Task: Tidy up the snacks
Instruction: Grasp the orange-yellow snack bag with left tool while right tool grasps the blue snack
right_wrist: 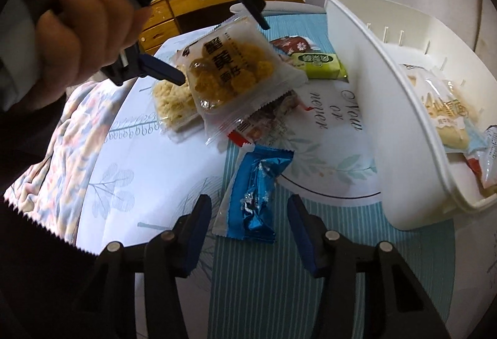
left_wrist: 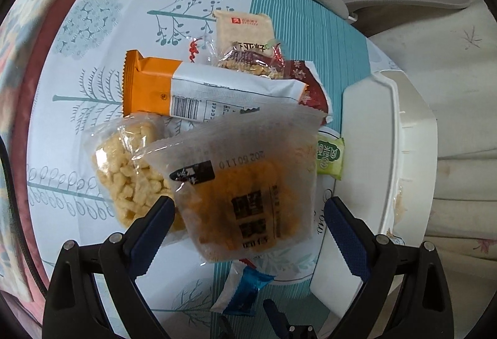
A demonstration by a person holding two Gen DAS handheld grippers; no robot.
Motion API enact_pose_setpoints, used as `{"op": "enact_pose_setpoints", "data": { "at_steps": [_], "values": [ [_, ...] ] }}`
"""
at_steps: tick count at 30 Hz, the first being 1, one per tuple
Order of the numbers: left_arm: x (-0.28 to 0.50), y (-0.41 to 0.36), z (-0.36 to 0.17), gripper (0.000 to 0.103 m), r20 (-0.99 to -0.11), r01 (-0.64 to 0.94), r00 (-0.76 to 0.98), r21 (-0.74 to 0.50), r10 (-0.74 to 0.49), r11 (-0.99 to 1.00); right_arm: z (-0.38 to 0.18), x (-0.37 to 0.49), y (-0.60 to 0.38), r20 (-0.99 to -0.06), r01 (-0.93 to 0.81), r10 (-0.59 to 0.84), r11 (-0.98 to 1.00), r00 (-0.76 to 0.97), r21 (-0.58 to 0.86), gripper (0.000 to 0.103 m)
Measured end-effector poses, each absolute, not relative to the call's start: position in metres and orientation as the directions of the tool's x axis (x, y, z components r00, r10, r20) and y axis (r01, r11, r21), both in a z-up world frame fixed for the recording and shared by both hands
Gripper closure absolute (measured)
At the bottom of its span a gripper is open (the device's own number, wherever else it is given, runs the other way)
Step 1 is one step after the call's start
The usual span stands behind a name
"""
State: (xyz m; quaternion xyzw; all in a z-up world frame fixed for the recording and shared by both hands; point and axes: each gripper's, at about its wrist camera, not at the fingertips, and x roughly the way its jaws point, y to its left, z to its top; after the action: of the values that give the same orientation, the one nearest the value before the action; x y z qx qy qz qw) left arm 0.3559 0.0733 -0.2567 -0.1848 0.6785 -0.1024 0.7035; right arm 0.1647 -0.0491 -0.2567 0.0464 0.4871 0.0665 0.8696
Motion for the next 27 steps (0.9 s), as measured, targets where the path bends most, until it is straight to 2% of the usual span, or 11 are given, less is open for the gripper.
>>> {"op": "enact_pose_setpoints", "data": {
  "at_steps": [7, 10, 16, 19, 27],
  "values": [
    [0.364, 0.060, -0.266, 0.004, -0.929, -0.092, 0.057, -0.369, -0.365, 0.925, -0.265, 0.168, -0.049, -0.855, -0.105, 0.191, 0.981, 0.482, 0.160, 0.061],
    [0.365, 0.052, -0.267, 0.004, -0.942, -0.076, 0.062, -0.334, -0.329, 0.940, -0.268, 0.168, -0.048, -0.860, -0.115, 0.198, 0.980, 0.469, 0.163, 0.067],
    [0.370, 0.034, -0.270, 0.004, -0.964, -0.056, 0.067, -0.259, -0.256, 0.964, -0.270, 0.171, -0.047, -0.863, -0.125, 0.203, 0.979, 0.463, 0.163, 0.072],
    [0.371, 0.028, -0.269, 0.010, -0.974, -0.063, 0.072, -0.219, -0.215, 0.974, -0.270, 0.172, -0.047, -0.866, -0.139, 0.211, 0.976, 0.453, 0.165, 0.074],
    [0.370, 0.035, -0.266, 0.025, -0.970, -0.077, 0.059, -0.240, -0.236, 0.968, -0.266, 0.170, -0.054, -0.871, -0.169, 0.231, 0.970, 0.433, 0.174, 0.080]
  ]
}}
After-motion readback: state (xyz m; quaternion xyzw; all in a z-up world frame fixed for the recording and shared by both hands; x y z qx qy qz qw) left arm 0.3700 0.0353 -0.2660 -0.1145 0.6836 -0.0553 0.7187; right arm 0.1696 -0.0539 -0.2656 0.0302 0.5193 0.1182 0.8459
